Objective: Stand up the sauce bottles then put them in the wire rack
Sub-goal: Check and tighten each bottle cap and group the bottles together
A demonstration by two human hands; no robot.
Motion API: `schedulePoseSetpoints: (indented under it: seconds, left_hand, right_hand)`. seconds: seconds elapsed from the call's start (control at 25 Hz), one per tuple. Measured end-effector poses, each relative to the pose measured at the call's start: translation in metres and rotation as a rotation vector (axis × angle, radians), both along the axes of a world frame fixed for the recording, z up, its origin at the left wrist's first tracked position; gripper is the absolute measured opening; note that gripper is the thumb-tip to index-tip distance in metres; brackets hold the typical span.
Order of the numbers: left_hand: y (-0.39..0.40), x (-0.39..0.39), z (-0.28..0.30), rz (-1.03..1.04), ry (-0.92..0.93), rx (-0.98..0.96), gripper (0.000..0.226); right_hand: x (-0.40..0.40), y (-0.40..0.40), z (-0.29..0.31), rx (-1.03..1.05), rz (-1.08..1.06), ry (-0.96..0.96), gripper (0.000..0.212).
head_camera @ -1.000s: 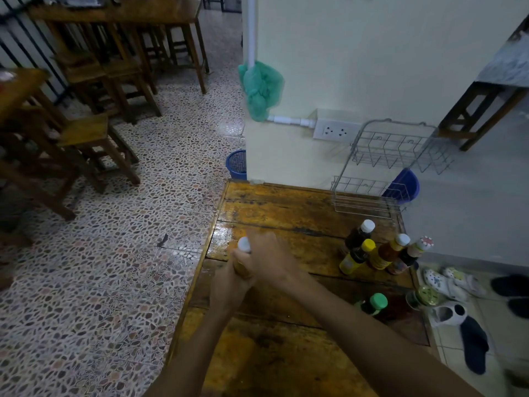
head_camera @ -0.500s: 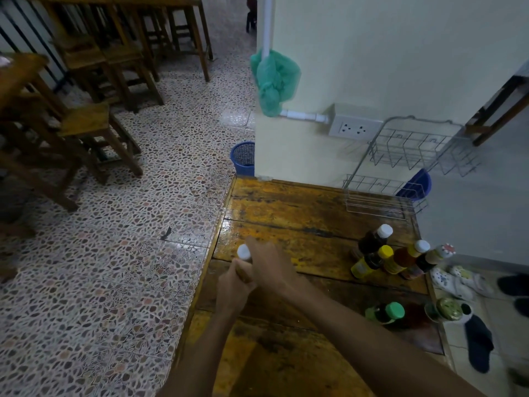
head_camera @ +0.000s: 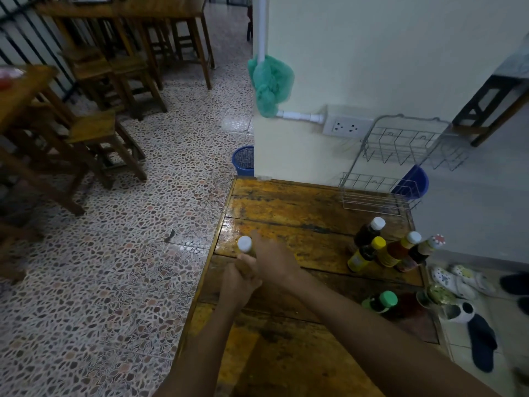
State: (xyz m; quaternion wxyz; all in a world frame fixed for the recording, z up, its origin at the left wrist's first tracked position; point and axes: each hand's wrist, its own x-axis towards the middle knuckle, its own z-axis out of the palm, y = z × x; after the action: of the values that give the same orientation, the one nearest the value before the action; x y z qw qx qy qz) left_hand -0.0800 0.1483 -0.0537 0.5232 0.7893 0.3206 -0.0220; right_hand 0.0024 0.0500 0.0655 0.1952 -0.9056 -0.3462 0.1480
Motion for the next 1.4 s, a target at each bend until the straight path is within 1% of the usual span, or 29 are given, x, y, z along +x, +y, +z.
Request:
schedulePoseSetpoints:
  seconds: [0.08,0.12,0.16,0.2,0.24,0.32,0.44,0.52,0.6,0.64,0.68,0.72,0.8,0.88,0.92,1.0,1.08,1.16,1.28,1.4]
  left_hand:
    - [-0.011,-0.014,-0.002,-0.029,0.124,0.082,0.043]
    - [-0.019,-0.023,-0.003,-0.061,0.19,0.162,0.042]
    - [-0.03,-0.031,-0.003,-0.09,0.216,0.249,0.04]
    - [-0.043,-0.039,-0.001,-0.109,0.18,0.332,0.036]
    - [-0.058,-0.042,0.003,-0.133,0.088,0.404,0.029]
    - [-0.097,-0.037,0.018,-0.242,-0.143,0.46,0.023]
    - [-0.171,-0.003,0.043,-0.455,-0.447,0.502,0.032]
    - [-0.226,0.022,0.06,-0.613,-0.525,0.483,0.033]
    - [-0.275,0.037,0.063,-0.737,-0.549,0.555,0.047]
    - [-0.296,0.04,0.064,-0.723,-0.544,0.598,0.05]
    - [-0.313,0.043,0.063,-0.674,-0.524,0.583,0.047]
    - [-0.317,0.044,0.062,-0.618,-0.483,0.536,0.04]
    - [-0.356,0.057,0.059,-0.537,-0.472,0.487,0.028]
    - [-0.354,0.063,0.054,-0.508,-0.441,0.435,0.022]
    - [-0.358,0.066,0.05,-0.489,-0.445,0.445,0.021]
    - [-0.365,0.069,0.047,-0.454,-0.445,0.466,0.026]
    - [-0.373,0.07,0.041,-0.409,-0.444,0.459,0.033]
    - [-0.382,0.071,0.037,-0.38,-0.425,0.455,0.038]
    - [-0.396,0.074,0.026,-0.366,-0.414,0.448,0.038]
    - [-0.408,0.075,0.015,-0.407,-0.363,0.361,0.052]
  right_hand:
    - [-0.006,-0.023,0.007,0.045,-0.035,0.02,0.052]
    - [-0.01,-0.038,0.01,0.049,-0.052,0.006,0.05]
    - [-0.014,-0.056,0.012,0.038,-0.061,-0.022,0.047]
    - [-0.018,-0.075,0.014,0.015,-0.061,-0.064,0.043]
    - [-0.02,-0.095,0.017,-0.015,-0.054,-0.11,0.039]
    - [-0.017,-0.137,0.027,-0.057,-0.056,-0.198,0.031]
    - [-0.003,-0.201,0.041,-0.122,-0.087,-0.322,0.025]
    - [0.009,-0.249,0.045,-0.144,-0.15,-0.45,0.022]
    - [0.018,-0.293,0.043,-0.16,-0.225,-0.533,0.019]
    - [0.021,-0.313,0.04,-0.211,-0.244,-0.537,0.02]
    - [0.024,-0.329,0.035,-0.263,-0.247,-0.53,0.023]
    - [0.025,-0.334,0.03,-0.299,-0.248,-0.529,0.028]
    - [0.033,-0.376,0.02,-0.333,-0.263,-0.53,0.033]
    - [0.034,-0.379,0.012,-0.339,-0.183,-0.565,0.03]
    - [0.037,-0.384,0.008,-0.355,-0.107,-0.551,0.032]
    - [0.042,-0.393,0.0,-0.332,0.02,-0.506,0.039]
    - [0.048,-0.399,-0.001,-0.227,0.01,-0.468,0.032]
    - [0.056,-0.405,-0.004,-0.182,0.038,-0.434,0.035]
    - [0.065,-0.424,-0.006,-0.12,-0.03,-0.275,0.037]
    - [0.061,-0.443,-0.003,-0.068,-0.042,-0.288,0.034]
